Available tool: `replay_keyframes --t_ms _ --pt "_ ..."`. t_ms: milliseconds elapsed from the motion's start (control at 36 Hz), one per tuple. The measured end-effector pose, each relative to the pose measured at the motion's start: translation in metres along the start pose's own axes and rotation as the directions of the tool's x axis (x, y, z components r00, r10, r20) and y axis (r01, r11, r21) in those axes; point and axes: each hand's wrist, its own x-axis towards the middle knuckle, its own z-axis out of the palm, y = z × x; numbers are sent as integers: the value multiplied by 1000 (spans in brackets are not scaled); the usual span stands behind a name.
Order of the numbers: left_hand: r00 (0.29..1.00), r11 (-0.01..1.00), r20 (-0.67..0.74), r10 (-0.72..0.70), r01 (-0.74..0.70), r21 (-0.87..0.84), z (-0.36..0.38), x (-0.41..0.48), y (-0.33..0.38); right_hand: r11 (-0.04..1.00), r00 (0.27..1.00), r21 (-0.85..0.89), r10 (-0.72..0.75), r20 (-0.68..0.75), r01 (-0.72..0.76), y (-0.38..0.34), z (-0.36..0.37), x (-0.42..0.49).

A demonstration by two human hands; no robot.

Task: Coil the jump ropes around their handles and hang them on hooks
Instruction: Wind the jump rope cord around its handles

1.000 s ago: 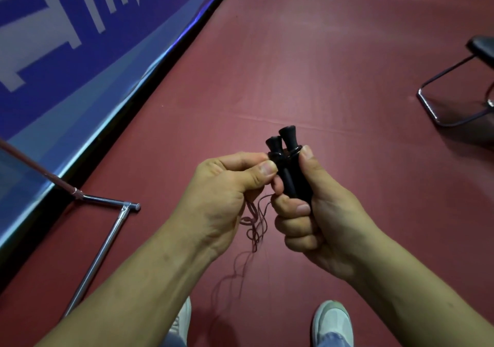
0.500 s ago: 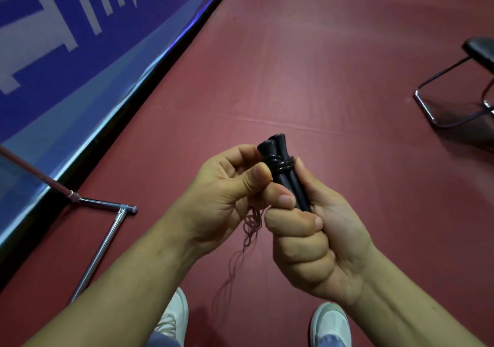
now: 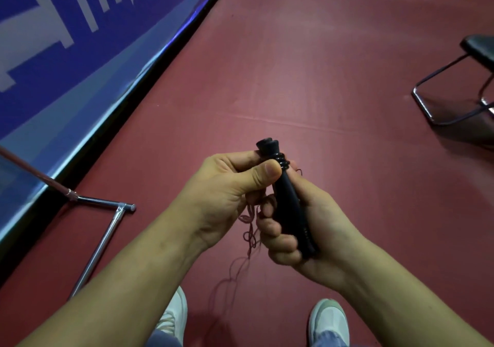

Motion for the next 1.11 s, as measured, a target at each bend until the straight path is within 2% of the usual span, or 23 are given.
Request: replay_keyframes --t_ms 56,83,111,194,278,333,444,583,694,861,944,1028,1111 --pt "996 998 -83 20 -14 69 -3 1 -2 958 948 -271 -168 -271 92 -3 2 2" --pt "991 994 -133 30 -17 104 -5 2 -3 924 898 -372 -236 -370 89 -5 3 1" --pt "982 992 -185 45 -21 127 -7 3 -3 889 868 -450 -287 -405 84 -8 4 0" --pt "957 982 -277 87 -36 184 -9 6 -3 757 835 -646 -419 -357 104 -5 12 -4" --pt "958 973 -270 102 -39 229 -6 5 -5 726 807 -665 -494 -324 176 8 18 -4" --pt "967 978 -238 94 -44 206 -6 4 -6 762 810 -608 -492 -319 223 8 18 -2" --pt "988 996 -143 50 -39 81 -14 2 -2 893 868 -392 -362 -339 220 -3 22 -5" --pt "990 991 -112 87 -75 111 -17 1 -3 957 907 -272 -202 -370 102 -6 25 -9" --pt "986 979 -75 147 -134 156 -18 -1 2 982 940 -171 -131 -316 80 -9 24 -10" --pt "985 957 -28 172 -160 240 -19 -5 9 997 985 69 -12 -170 24 -15 22 -17" --pt "987 957 37 154 -158 244 -14 -7 12 983 999 181 25 -22 -21 -15 18 -17" --pt "988 971 83 132 -146 189 -12 -7 12 953 980 288 35 196 -92 -14 12 -13" --pt "986 979 100 135 -148 141 -12 -4 11 927 957 343 51 284 -152 -13 8 -12"
